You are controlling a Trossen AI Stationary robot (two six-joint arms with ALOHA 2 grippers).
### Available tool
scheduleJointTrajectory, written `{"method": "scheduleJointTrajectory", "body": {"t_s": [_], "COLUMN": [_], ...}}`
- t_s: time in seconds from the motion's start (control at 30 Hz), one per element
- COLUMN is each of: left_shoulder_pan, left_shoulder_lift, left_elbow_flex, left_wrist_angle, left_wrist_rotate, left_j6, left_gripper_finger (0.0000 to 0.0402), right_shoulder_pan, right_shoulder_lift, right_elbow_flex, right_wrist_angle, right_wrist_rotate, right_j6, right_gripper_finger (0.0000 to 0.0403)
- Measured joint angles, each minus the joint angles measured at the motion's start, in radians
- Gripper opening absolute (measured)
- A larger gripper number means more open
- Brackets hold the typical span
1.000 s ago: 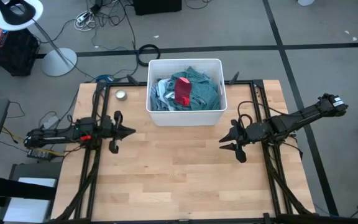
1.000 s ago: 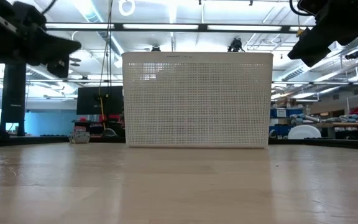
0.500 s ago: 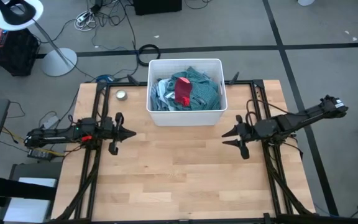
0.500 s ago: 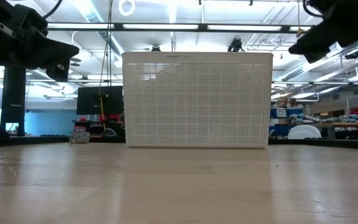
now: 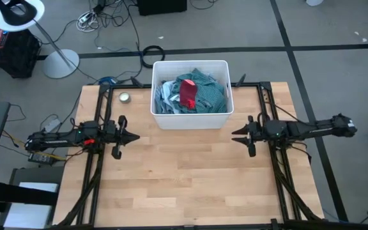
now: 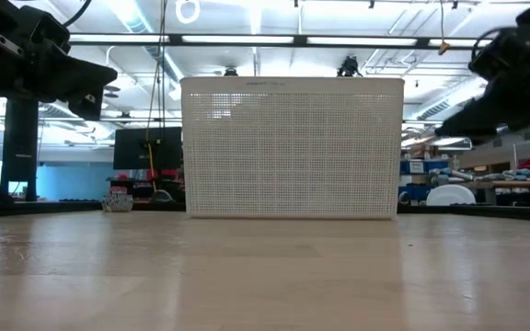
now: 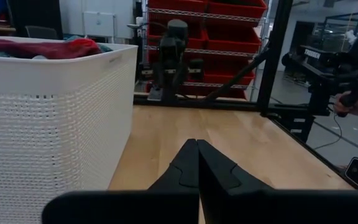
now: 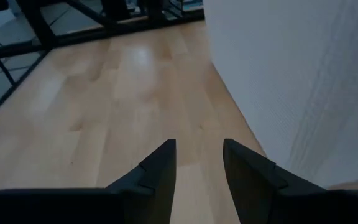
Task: Sort clothes
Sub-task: Return to Home Position
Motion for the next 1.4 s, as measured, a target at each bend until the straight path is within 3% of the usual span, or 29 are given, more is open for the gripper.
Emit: {"method": "scheduleJointTrajectory", "body": {"t_s": [0.37,0.73,1.4], "left_shoulder_pan": [0.000,0.000,0.000], "left_shoulder_lift": [0.001,0.001,0.001], "left_elbow_flex": [0.000,0.000,0.000], "left_wrist_angle": [-0.009,-0.009,-0.004], "left_wrist_rotate": [-0.005,-0.005,-0.005], "left_j6": [-0.002,-0.002,-0.002], "left_gripper_finger": [0.0000,0.0000,0.0000], "right_shoulder_pan": [-0.009,-0.006,-0.006], "right_shoulder_lift": [-0.028,0.007,0.033], "right_elbow_flex": [-0.047,-0.046,-0.052], "right_wrist_angle": [0.001,-0.011,0.076], "right_wrist_rotate": [0.021,-0.073,-0.072], "right_j6": [-0.016,-0.071,-0.071], "right_gripper_finger": [0.0134,0.0134,0.0134]}}
